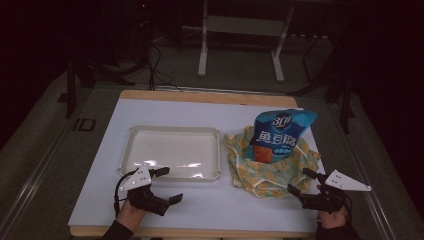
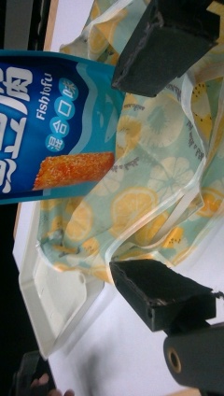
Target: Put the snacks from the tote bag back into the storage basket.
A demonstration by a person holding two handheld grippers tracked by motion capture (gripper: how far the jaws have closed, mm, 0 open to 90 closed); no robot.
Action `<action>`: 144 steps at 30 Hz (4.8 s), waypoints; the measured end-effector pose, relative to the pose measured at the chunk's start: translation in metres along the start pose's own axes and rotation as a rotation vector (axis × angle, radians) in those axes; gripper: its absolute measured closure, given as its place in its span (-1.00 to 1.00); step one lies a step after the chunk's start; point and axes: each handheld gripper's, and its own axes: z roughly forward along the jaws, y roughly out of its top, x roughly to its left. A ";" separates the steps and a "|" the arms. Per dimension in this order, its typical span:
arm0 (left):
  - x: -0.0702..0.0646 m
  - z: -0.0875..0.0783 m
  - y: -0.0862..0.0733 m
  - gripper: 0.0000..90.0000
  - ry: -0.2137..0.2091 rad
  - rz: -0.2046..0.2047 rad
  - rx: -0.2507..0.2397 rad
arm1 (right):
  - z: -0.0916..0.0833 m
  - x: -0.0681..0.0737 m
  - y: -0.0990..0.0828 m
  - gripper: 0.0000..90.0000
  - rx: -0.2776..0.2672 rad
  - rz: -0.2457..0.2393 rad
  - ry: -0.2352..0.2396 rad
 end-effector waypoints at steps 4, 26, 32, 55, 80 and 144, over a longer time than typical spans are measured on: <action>0.002 -0.002 -0.001 -1.00 -0.044 -0.028 0.004 | -0.003 -0.002 0.002 -0.75 0.013 -0.009 0.035; -0.001 0.000 0.006 -1.00 0.004 -0.058 0.098 | -0.018 0.003 0.006 -0.70 0.061 -0.084 0.017; -0.005 0.009 0.014 -1.00 -0.011 -0.029 0.113 | -0.015 0.003 0.007 -0.70 0.069 -0.077 0.047; -0.008 0.042 0.051 -1.00 -0.041 0.005 0.060 | -0.013 0.000 0.018 -0.62 0.060 -0.107 0.035; -0.006 0.096 0.086 -1.00 -0.109 0.047 0.071 | -0.012 -0.017 0.046 -0.56 0.022 -0.119 0.035; 0.002 0.240 0.140 0.16 -0.056 0.083 0.071 | 0.045 -0.066 0.077 -0.15 0.020 -0.052 -0.046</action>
